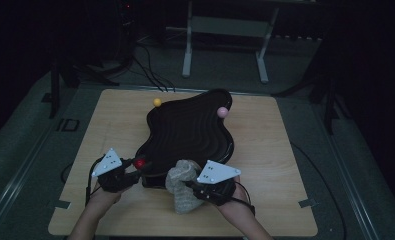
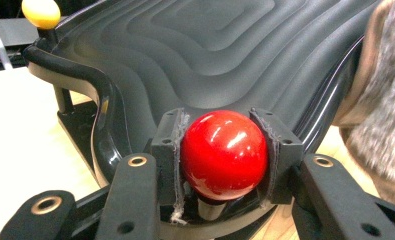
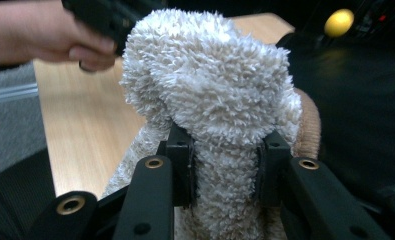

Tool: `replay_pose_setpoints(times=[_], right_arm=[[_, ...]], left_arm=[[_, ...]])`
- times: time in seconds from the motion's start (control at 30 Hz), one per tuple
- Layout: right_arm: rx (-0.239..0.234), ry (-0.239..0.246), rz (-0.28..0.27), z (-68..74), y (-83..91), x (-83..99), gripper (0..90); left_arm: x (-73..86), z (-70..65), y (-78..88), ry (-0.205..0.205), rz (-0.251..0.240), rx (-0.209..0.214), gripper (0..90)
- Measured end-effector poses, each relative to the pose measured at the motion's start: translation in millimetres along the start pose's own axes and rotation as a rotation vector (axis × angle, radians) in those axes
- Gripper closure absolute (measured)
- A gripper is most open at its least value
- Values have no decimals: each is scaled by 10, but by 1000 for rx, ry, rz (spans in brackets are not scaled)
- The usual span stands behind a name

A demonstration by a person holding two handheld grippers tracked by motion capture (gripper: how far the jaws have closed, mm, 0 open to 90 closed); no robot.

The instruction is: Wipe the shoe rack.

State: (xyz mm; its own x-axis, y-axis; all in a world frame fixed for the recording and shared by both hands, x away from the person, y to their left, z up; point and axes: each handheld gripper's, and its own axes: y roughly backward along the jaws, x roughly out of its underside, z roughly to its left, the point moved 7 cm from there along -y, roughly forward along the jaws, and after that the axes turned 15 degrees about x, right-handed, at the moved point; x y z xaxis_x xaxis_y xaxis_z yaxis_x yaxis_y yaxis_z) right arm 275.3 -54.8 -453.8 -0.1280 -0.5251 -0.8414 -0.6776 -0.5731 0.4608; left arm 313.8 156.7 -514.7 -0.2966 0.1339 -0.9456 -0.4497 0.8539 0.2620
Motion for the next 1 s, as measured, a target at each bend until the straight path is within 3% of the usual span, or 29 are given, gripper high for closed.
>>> replay_pose_setpoints(times=[0.23, 0.37, 0.47, 0.6, 0.73, 1.0], right_arm=[[-7, 32, 56, 68, -164, 135, 681], [3, 27, 34, 64, -128, 73, 681], [48, 66, 31, 88, -145, 88, 682], [44, 85, 62, 136, -244, 174, 680], [68, 115, 36, 153, -213, 88, 680], [28, 111, 55, 221, -343, 91, 681]], left_arm=[[-2, -1, 0, -1, 4, 0, 596], [0, -1, 0, 1, 1, 0, 596], [-3, -1, -1, -2, 4, 2, 596], [-3, 0, 0, -2, 6, 2, 596], [-3, 1, 0, -1, 4, 3, 596], [-1, -2, 1, 1, 3, 1, 596]])
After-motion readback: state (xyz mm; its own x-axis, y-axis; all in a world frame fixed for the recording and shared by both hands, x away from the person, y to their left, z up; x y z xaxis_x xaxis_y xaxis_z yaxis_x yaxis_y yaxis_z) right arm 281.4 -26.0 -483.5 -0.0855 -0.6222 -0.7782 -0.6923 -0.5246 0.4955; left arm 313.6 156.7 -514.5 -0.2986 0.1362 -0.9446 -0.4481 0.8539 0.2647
